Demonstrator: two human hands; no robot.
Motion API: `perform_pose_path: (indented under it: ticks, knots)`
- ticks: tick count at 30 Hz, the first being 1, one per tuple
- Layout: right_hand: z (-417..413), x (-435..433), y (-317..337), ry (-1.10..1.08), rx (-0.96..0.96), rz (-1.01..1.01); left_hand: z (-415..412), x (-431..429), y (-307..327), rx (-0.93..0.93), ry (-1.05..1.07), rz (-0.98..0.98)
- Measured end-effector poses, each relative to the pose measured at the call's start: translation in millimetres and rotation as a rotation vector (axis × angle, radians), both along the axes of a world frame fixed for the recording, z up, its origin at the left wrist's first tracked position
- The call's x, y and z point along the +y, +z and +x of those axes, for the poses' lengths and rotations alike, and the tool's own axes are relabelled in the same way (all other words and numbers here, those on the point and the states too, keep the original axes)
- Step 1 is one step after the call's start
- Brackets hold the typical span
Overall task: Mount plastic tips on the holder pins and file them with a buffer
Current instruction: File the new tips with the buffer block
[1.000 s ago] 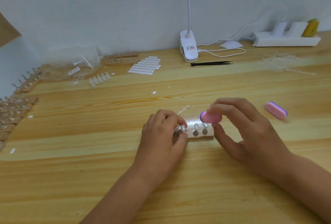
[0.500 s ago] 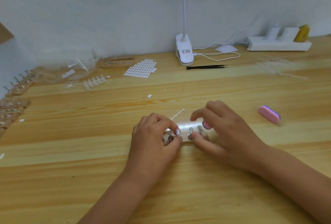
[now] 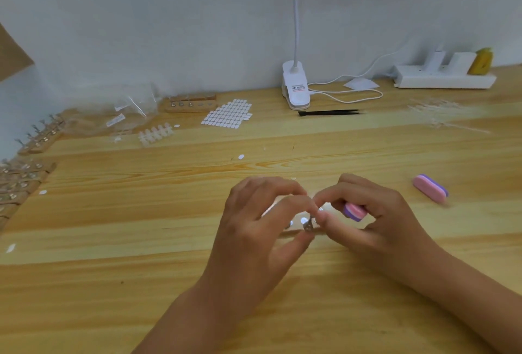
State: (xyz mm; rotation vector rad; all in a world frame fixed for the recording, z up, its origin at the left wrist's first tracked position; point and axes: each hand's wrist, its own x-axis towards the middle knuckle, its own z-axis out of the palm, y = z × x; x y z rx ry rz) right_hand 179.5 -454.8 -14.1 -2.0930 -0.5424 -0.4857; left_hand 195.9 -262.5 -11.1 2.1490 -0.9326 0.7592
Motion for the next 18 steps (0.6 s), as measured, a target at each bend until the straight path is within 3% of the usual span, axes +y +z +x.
perform_pose_path:
  ticks: [7,12,14,18]
  knots:
    - [-10.2,2.7,8.9,0.073,0.170,0.153,-4.9,1.3,6.6,0.011,-0.060,-0.103]
    - [-5.1,-13.0,1.3,0.083,0.395,0.201,-10.4,3.2,14.4,0.284,-0.077,-0.250]
    - [-6.7,-16.4,0.7,0.081,0.349,0.187,-11.5,3.3,15.7,0.386,-0.078,-0.288]
    - [-11.6,-9.1,2.6,0.096,0.054,0.134,-12.1,1.5,16.7,0.437,-0.093,-0.305]
